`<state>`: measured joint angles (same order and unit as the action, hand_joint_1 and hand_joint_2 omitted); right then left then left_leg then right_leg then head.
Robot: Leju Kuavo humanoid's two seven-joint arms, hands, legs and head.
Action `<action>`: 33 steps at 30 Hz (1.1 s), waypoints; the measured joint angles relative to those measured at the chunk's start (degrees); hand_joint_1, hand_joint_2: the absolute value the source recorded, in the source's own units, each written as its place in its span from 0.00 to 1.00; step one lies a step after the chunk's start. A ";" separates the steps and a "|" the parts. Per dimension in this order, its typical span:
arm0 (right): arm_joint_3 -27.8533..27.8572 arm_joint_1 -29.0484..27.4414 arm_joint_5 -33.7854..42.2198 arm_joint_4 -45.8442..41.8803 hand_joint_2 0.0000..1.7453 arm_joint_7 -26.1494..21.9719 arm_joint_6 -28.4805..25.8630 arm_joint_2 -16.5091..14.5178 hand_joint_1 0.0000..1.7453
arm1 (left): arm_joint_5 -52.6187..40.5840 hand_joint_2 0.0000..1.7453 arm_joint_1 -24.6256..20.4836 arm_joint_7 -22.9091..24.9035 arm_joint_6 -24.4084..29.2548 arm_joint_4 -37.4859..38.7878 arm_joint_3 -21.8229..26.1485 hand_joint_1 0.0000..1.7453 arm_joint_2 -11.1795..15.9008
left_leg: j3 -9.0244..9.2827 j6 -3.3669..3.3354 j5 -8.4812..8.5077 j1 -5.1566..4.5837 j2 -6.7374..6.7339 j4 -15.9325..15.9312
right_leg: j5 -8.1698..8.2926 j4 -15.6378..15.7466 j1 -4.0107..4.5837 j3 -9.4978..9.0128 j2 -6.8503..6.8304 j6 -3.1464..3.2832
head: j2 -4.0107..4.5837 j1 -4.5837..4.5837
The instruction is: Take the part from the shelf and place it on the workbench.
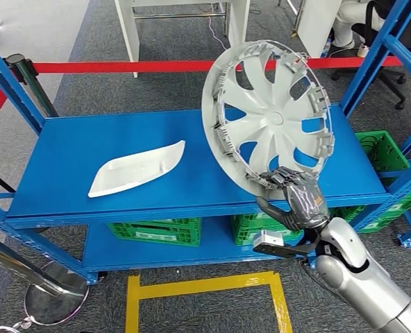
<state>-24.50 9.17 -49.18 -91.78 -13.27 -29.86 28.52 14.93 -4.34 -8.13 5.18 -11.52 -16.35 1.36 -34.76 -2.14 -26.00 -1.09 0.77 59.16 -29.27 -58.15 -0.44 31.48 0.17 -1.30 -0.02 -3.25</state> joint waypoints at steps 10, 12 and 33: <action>0.19 -0.28 -0.07 -0.27 1.00 -0.14 0.37 0.00 1.00 | -0.01 0.00 0.01 -0.03 0.00 0.00 0.00 0.00 -0.02 | 0.00 0.00 0.00 -0.01 0.00 0.00 | 0.00 0.00 -0.01 0.01 0.00 0.00 | 0.00 -0.01; 0.19 -0.28 0.32 -0.28 1.00 -0.23 0.97 0.00 1.00 | -0.05 0.00 0.01 -0.03 0.00 0.00 0.00 0.00 -0.03 | 0.00 0.00 0.00 -0.01 0.00 0.00 | 0.00 0.00 -0.01 0.00 0.00 0.00 | 0.00 0.00; 0.36 -0.50 17.75 -1.24 1.00 -5.83 12.51 -1.71 1.00 | -0.50 0.00 0.17 -0.76 0.02 0.00 0.43 0.00 -0.13 | -0.02 0.00 0.00 -0.02 0.02 0.00 | 0.00 0.00 -0.01 0.01 -0.02 0.00 | 0.00 0.00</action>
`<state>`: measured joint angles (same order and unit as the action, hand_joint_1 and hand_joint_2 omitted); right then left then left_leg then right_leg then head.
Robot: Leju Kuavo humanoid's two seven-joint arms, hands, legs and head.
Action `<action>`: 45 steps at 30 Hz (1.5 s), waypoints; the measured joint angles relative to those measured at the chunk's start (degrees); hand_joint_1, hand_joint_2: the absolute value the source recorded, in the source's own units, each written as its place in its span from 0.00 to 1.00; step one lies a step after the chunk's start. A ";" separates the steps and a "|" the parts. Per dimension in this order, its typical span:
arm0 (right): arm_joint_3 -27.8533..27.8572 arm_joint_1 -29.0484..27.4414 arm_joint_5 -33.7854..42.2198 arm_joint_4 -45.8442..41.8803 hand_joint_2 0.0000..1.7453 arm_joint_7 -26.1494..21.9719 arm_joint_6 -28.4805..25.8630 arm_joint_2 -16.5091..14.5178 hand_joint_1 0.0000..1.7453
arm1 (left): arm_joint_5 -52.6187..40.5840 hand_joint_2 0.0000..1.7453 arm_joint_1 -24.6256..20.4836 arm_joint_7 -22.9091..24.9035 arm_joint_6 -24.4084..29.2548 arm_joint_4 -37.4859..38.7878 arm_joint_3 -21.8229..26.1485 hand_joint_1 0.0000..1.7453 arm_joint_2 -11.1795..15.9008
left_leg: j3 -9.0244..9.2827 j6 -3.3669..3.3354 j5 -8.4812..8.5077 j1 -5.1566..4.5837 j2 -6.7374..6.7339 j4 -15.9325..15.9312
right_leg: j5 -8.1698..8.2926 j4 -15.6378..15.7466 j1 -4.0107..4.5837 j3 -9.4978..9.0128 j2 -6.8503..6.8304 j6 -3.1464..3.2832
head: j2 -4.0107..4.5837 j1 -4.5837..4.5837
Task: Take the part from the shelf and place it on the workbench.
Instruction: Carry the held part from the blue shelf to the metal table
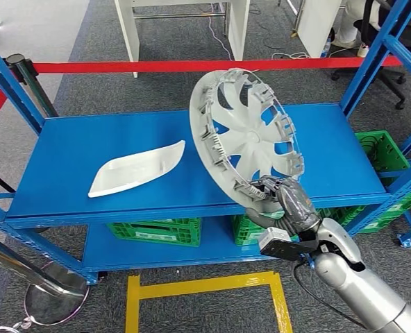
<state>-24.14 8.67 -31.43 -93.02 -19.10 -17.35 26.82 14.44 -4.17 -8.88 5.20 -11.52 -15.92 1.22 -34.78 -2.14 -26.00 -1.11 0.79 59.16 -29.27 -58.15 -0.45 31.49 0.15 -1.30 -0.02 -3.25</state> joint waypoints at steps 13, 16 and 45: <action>0.99 -0.92 -6.45 -0.50 1.00 1.22 0.17 -0.74 1.00 | -0.95 0.00 0.22 -0.01 -0.04 0.00 0.01 0.00 -0.04 | -0.01 0.00 0.00 0.00 0.00 0.00 | 0.00 0.00 0.00 0.02 -0.01 0.00 | 0.00 0.01; 0.77 -0.97 -12.78 0.19 1.00 3.18 -3.05 -0.74 1.00 | -1.37 0.00 0.21 0.27 -0.04 0.00 0.01 0.00 -0.04 | -0.01 0.00 0.00 0.00 0.00 0.00 | 0.00 0.00 0.00 0.02 0.00 0.00 | 0.00 0.01; -7.57 4.91 -31.32 19.09 1.00 13.38 -8.93 -0.72 0.00 | -3.25 0.00 -0.24 1.83 -0.26 0.00 0.01 0.00 -0.07 | 0.00 -0.01 0.01 -0.01 0.00 0.01 | 0.01 0.00 -0.02 0.01 0.01 0.00 | 0.00 0.00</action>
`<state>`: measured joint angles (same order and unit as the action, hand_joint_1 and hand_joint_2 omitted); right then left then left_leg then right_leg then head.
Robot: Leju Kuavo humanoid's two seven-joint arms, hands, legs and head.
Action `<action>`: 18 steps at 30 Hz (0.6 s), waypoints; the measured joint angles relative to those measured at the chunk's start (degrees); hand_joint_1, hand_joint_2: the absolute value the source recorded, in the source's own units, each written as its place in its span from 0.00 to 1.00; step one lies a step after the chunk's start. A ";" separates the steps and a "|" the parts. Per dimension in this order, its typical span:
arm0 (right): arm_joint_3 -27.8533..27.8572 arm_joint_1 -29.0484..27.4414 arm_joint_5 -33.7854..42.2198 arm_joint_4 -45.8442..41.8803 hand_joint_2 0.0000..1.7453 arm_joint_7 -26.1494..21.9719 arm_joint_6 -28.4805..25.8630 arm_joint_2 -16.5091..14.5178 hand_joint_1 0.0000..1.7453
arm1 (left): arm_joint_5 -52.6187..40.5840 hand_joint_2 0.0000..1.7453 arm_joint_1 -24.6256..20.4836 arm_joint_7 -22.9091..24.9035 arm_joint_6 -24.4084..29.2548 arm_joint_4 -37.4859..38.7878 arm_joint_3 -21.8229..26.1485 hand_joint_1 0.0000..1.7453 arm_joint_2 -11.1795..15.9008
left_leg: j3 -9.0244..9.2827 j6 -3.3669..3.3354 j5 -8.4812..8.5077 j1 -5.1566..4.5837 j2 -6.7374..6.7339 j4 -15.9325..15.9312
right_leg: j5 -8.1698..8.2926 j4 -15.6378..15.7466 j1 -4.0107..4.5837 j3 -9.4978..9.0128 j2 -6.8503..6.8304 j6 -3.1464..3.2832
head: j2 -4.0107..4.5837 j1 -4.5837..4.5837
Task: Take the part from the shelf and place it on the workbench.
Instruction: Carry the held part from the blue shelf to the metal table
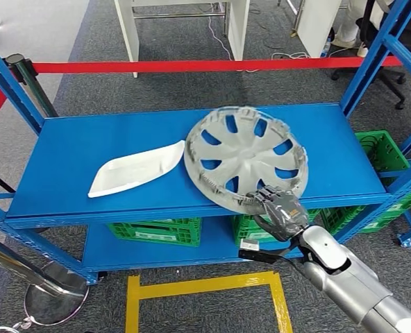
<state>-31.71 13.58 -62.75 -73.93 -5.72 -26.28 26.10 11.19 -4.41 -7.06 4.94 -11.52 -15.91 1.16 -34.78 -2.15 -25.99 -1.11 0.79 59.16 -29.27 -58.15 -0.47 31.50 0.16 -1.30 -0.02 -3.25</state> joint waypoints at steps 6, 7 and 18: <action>-0.56 1.15 0.18 1.33 1.00 -0.06 -0.03 -0.01 0.00 | 0.00 0.00 0.01 0.00 0.02 0.00 0.00 0.00 0.00 | 0.01 0.00 0.00 0.00 0.01 0.00 | 0.00 0.00 -0.01 -0.01 0.00 0.00 | 0.00 -0.01; -0.65 1.29 0.18 1.51 1.00 -0.04 -0.03 -0.01 0.00 | 0.00 0.00 0.01 0.00 0.02 0.00 0.00 0.00 0.00 | 0.01 0.00 0.00 0.00 0.01 0.00 | 0.00 0.00 -0.01 -0.01 0.00 0.00 | 0.00 0.00; -1.14 1.51 0.71 2.77 1.00 -0.03 0.03 0.00 0.00 | 0.00 0.00 0.04 0.00 -0.01 0.00 0.00 0.00 0.00 | 0.02 -0.01 0.01 0.00 0.01 0.00 | 0.00 0.00 -0.02 -0.04 -0.02 0.00 | 0.00 0.00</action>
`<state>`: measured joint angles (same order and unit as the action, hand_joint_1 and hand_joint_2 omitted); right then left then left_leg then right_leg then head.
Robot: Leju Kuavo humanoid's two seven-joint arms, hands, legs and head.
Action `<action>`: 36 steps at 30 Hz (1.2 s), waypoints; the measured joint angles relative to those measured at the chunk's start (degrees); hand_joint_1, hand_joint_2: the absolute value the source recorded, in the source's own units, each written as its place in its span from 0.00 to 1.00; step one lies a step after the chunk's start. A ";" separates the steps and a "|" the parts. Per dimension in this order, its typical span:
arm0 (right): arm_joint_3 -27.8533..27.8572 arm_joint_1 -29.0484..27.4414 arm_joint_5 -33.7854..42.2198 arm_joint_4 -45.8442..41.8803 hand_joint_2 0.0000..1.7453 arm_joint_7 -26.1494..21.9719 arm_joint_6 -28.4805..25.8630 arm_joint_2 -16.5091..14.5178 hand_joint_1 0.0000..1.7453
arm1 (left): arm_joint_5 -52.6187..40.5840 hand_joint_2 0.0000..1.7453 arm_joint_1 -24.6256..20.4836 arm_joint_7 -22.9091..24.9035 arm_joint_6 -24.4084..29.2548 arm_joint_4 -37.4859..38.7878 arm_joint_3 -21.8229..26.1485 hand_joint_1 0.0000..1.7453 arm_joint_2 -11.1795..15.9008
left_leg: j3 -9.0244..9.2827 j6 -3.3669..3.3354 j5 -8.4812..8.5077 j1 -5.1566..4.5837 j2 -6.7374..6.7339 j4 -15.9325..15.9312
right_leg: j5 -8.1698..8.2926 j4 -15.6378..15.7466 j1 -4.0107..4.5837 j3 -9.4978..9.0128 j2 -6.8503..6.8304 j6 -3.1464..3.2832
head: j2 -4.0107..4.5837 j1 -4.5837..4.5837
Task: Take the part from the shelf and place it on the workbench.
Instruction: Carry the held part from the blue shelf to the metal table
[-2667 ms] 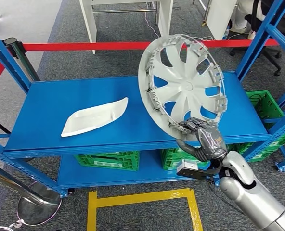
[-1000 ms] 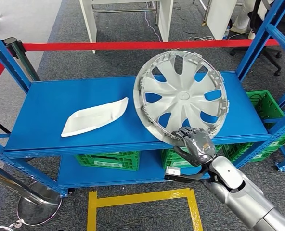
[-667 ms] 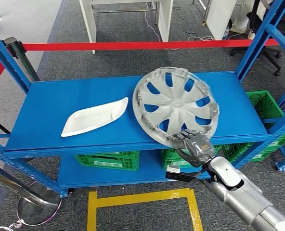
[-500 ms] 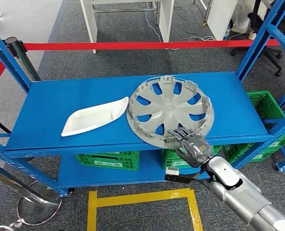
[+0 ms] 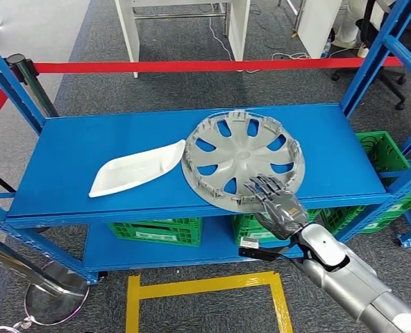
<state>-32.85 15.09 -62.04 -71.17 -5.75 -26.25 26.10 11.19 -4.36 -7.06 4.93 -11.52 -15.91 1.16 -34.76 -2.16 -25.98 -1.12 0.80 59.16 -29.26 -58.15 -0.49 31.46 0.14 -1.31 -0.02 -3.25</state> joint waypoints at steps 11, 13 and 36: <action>0.00 0.00 0.10 0.11 1.00 0.00 0.00 0.00 0.00 | 0.00 0.00 0.02 0.00 -0.06 0.00 0.00 0.00 0.00 | 0.01 0.00 0.00 0.00 0.00 0.00 | 0.00 0.00 0.00 0.00 0.00 0.00 | 0.00 -0.01; 0.00 0.01 0.10 0.14 1.00 0.00 0.00 0.00 0.00 | 0.00 0.00 0.02 0.00 -0.06 0.00 0.00 0.00 0.00 | 0.01 0.00 0.00 0.00 0.00 0.00 | 0.00 0.00 0.00 0.00 0.00 0.00 | 0.00 -0.01; 1.09 -4.09 3.24 -7.40 1.00 -0.47 5.87 5.51 0.00 | 0.78 0.00 0.59 -0.85 -0.08 0.00 0.00 0.00 0.04 | 0.02 -0.02 0.03 -0.02 0.00 0.00 | 0.00 0.00 -0.02 0.00 0.01 0.00 | 0.00 0.00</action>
<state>-31.76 11.00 -58.80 -78.57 -6.22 -20.38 31.61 11.97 -3.77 -7.91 4.85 -11.52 -15.91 1.20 -34.74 -2.17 -25.95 -1.14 0.80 59.16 -29.26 -58.15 -0.51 31.46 0.15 -1.31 -0.02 -3.25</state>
